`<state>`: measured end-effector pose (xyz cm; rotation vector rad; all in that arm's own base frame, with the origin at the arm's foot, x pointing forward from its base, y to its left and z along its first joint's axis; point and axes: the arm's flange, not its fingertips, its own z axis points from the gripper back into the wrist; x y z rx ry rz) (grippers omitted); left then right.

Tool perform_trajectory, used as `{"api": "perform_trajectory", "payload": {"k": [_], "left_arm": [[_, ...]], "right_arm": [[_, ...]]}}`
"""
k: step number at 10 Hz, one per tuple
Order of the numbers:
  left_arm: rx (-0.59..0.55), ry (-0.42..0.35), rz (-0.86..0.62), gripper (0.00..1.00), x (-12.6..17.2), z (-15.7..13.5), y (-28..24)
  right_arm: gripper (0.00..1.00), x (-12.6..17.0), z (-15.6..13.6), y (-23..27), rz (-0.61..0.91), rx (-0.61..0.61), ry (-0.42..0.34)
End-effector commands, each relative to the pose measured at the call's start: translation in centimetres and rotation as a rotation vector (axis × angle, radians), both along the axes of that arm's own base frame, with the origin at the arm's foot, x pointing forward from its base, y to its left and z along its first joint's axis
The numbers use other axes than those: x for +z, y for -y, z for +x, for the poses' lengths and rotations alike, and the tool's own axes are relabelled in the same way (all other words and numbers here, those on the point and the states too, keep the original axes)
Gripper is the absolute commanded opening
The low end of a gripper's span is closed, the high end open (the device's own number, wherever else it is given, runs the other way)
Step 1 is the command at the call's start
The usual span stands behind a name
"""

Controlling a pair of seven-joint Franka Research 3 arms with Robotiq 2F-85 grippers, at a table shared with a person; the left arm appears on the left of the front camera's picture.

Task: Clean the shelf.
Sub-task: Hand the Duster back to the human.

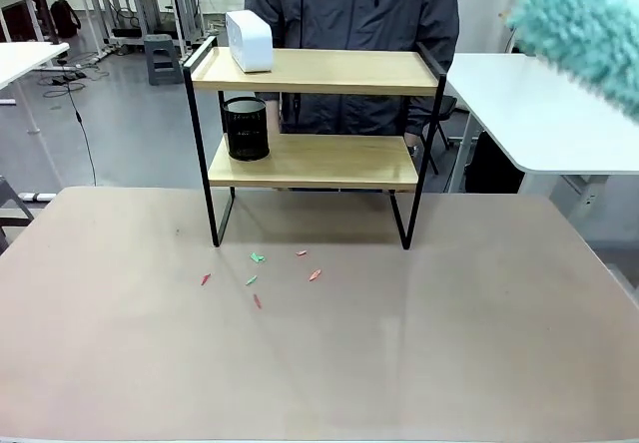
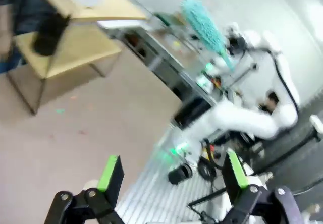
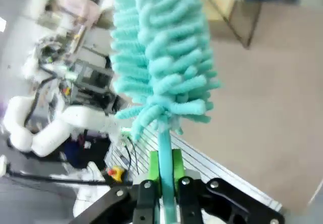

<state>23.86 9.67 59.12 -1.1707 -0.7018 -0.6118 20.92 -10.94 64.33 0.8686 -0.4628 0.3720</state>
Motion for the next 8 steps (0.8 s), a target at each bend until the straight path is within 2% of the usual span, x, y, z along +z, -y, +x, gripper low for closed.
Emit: {"api": "perform_trajectory", "payload": {"k": [1, 2, 3, 4, 5, 6, 8], "left_arm": [[-0.245, -0.009, -0.033, 1.0, 0.4, 2.1, 5.9], [-0.331, -0.027, -0.043, 1.0, 0.0, 2.5, 9.8], [-0.427, -0.066, 0.011, 1.0, -1.3, 2.6, 14.0], [-0.431, -0.069, 0.052, 1.0, -3.1, 2.8, 17.7], [-0.41, -0.11, 0.084, 1.0, -5.2, 3.6, 20.0], [-0.427, -0.073, 0.024, 1.0, -1.8, 2.0, 16.0], [-0.427, -0.073, 0.024, 1.0, -1.8, 2.0, 16.0]], "right_arm": [[0.12, 2.5, 2.0, -6.2, -0.118, 0.305, 0.039], [0.12, 1.4, 1.8, -10.5, -0.211, 0.475, -0.015], [0.12, -0.4, 1.3, -14.1, -0.282, 0.59, -0.056], [0.12, -2.4, 0.9, -16.3, -0.331, 0.671, -0.095], [0.12, -4.5, 0.8, -16.7, -0.331, 0.656, -0.123], [0.12, -0.2, 0.3, -16.7, -0.249, 0.579, -0.098], [0.12, -0.2, 0.3, -16.7, -0.249, 0.579, -0.098]]}}
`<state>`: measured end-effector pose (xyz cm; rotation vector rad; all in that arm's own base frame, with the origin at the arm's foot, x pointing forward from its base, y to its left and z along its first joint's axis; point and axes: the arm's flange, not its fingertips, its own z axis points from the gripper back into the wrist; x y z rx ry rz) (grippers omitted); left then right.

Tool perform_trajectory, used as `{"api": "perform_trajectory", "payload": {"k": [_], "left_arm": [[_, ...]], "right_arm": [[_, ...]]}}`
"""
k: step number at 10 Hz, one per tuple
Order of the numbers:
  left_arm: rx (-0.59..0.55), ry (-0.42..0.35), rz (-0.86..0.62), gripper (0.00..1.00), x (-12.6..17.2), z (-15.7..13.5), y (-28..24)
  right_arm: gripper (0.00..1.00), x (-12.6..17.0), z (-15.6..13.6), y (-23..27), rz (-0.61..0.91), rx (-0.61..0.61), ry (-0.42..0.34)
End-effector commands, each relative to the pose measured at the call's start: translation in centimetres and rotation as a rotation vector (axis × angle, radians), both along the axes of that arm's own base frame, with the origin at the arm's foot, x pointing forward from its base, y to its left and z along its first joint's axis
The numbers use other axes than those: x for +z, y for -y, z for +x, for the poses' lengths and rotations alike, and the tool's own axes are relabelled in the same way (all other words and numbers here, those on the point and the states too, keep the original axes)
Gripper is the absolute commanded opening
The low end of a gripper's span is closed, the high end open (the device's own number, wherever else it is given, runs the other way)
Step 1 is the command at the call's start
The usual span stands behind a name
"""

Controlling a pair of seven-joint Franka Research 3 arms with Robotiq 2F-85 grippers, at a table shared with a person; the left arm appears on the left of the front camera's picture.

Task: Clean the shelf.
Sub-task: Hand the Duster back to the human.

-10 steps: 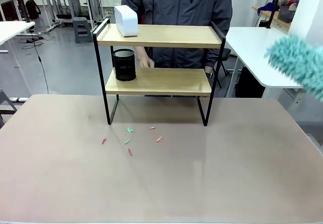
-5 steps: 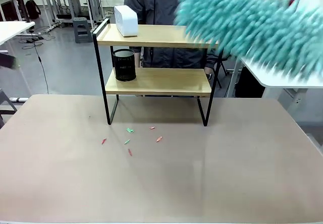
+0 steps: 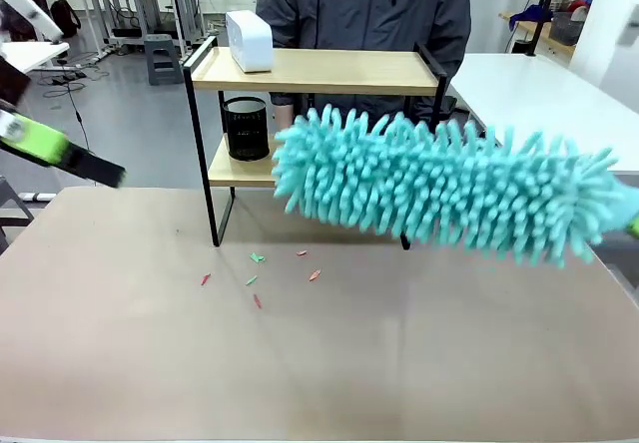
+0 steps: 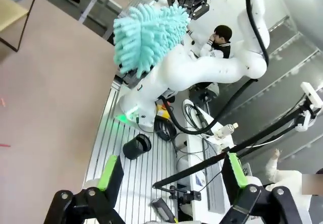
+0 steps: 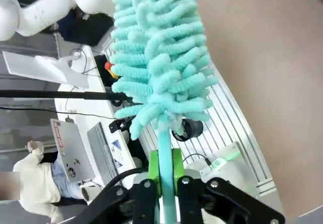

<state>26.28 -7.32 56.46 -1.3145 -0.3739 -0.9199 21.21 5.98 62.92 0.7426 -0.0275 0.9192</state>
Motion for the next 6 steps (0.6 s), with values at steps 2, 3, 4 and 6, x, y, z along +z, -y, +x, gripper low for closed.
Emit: {"api": "perform_trajectory", "payload": {"k": [2, 3, 4, 6], "left_arm": [[0.0, 0.0, 0.0, 1.0, 0.0, 0.0, 0.0], [-0.026, 0.038, -0.046, 1.0, 1.1, 1.5, 2.0], [-0.109, 0.027, -0.115, 1.0, 1.7, 4.0, 5.8], [-0.192, 0.017, -0.074, 1.0, 0.8, 6.9, 11.4]], "right_arm": [[0.12, -1.9, 2.2, -3.2, -0.035, 0.117, -0.077], [0.12, -1.7, 4.4, -5.8, -0.063, 0.183, -0.084], [0.12, -1.5, 6.4, -8.2, -0.094, 0.268, -0.106], [0.12, -3.1, 8.3, -11.7, -0.159, 0.343, -0.179]]}}
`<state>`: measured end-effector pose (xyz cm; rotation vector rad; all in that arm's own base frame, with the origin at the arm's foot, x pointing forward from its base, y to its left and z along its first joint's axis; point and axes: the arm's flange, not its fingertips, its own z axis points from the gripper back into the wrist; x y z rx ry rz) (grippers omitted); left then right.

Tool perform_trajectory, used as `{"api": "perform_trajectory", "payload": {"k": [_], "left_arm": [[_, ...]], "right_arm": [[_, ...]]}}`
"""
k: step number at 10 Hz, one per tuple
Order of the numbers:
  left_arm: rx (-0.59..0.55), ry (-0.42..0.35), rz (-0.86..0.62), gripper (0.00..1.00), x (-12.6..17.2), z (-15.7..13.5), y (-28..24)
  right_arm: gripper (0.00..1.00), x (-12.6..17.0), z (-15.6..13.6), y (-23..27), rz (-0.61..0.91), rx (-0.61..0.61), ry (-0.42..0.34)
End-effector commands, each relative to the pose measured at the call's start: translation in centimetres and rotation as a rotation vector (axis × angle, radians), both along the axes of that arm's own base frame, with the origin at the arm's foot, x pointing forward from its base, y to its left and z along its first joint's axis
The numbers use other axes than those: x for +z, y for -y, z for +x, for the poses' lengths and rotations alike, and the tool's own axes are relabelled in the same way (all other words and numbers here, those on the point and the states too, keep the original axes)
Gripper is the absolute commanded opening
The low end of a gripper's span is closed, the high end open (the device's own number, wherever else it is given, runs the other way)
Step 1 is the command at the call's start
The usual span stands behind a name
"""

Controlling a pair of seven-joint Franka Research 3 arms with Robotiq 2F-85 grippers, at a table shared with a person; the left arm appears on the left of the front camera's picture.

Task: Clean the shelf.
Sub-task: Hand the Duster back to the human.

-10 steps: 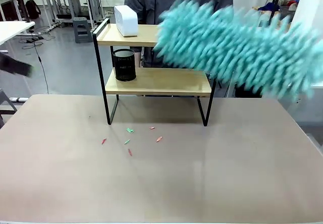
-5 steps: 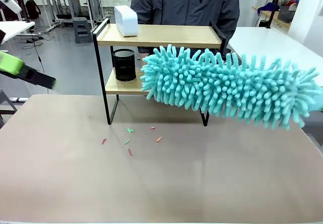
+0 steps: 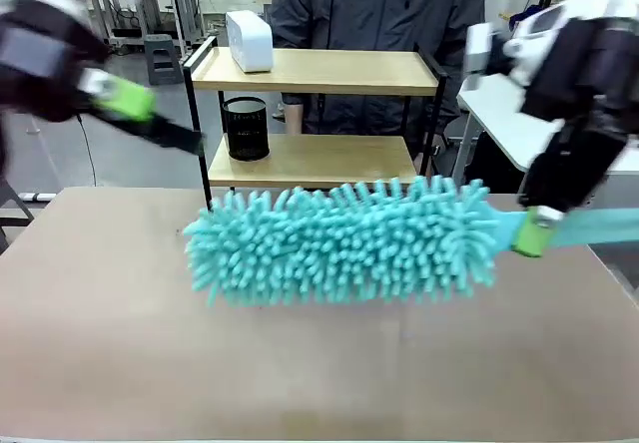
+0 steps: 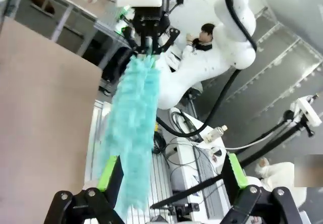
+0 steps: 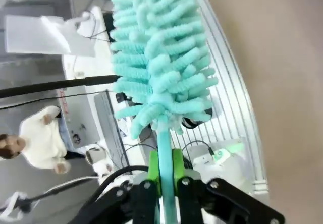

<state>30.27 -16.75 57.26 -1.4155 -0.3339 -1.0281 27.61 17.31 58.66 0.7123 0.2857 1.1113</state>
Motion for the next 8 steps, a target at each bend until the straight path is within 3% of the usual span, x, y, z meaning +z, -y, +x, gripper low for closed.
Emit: {"api": "perform_trajectory", "payload": {"k": [1, 4, 8], "left_arm": [[-0.097, -0.002, 0.052, 1.0, -0.6, 3.6, 4.1], [-0.18, -0.023, 0.135, 1.0, -3.5, 4.1, 8.7], [-0.276, -0.043, 0.21, 1.0, -6.9, 4.3, 9.0]], "right_arm": [[0.12, 0.3, 2.3, -2.0, -0.046, 0.117, -0.035], [0.12, -0.8, 3.8, -4.1, -0.003, 0.136, -0.054], [0.12, -0.6, 4.1, -2.9, 0.04, 0.101, -0.062]]}}
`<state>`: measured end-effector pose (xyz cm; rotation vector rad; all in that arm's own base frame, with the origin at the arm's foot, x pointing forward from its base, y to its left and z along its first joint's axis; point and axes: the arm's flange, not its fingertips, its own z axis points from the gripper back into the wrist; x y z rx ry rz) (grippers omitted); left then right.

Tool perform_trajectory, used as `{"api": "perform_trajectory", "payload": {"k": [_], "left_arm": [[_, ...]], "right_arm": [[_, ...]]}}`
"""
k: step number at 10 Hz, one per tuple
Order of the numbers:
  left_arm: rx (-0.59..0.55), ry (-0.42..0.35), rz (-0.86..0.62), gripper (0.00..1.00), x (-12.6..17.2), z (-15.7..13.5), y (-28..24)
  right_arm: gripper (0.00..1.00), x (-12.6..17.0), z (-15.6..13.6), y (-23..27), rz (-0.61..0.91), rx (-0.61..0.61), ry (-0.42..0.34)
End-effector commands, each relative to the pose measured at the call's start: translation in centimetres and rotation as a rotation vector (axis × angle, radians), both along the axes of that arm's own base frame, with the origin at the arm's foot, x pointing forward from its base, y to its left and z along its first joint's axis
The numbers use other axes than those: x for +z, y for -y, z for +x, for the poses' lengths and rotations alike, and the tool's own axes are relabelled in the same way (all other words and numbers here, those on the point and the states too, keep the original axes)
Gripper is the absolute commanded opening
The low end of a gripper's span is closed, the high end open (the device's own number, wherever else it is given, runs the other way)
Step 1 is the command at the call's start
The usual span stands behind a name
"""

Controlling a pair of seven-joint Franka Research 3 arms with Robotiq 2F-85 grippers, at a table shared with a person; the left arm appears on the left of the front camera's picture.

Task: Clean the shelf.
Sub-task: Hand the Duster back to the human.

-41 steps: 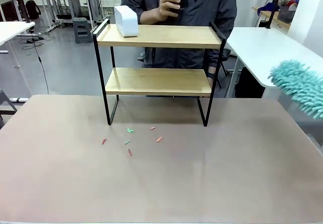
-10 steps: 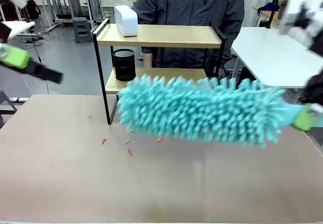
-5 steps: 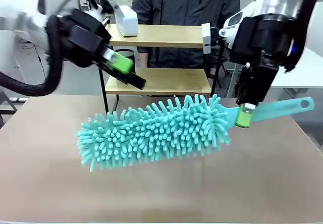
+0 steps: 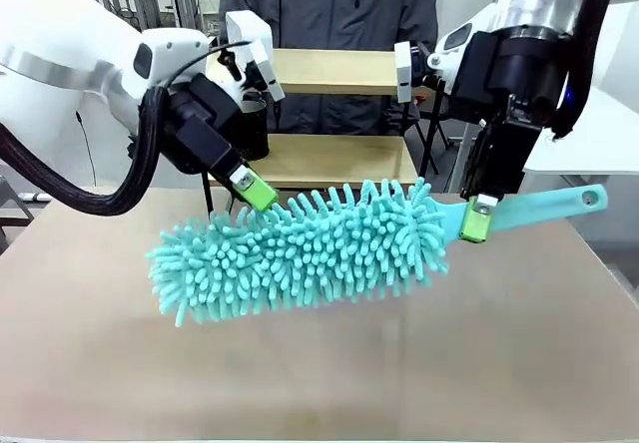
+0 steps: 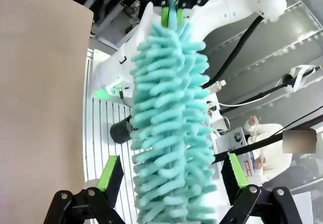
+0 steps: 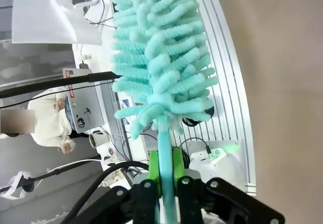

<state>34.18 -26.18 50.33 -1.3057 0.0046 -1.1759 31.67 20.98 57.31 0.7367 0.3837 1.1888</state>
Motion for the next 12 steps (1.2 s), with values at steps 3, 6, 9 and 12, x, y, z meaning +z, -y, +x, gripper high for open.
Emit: {"api": "perform_trajectory", "payload": {"k": [3, 6, 9, 12], "left_arm": [[-0.089, 0.018, -0.024, 1.0, -0.9, -0.5, -1.5], [-0.114, 0.011, -0.041, 1.0, -1.0, -1.6, -1.9], [-0.088, 0.04, 0.0, 0.44, -1.7, -1.5, -1.9], [-0.069, 0.051, -0.019, 0.0, -1.8, -1.5, -1.7]], "right_arm": [[0.12, 0.7, 0.9, 1.7, 0.074, -0.059, -0.014], [0.12, 0.1, 1.3, 1.6, 0.076, -0.062, -0.03], [0.12, 0.0, 1.1, 1.9, 0.082, -0.07, -0.036], [0.12, -0.1, 1.1, 1.9, 0.078, -0.07, -0.04]]}}
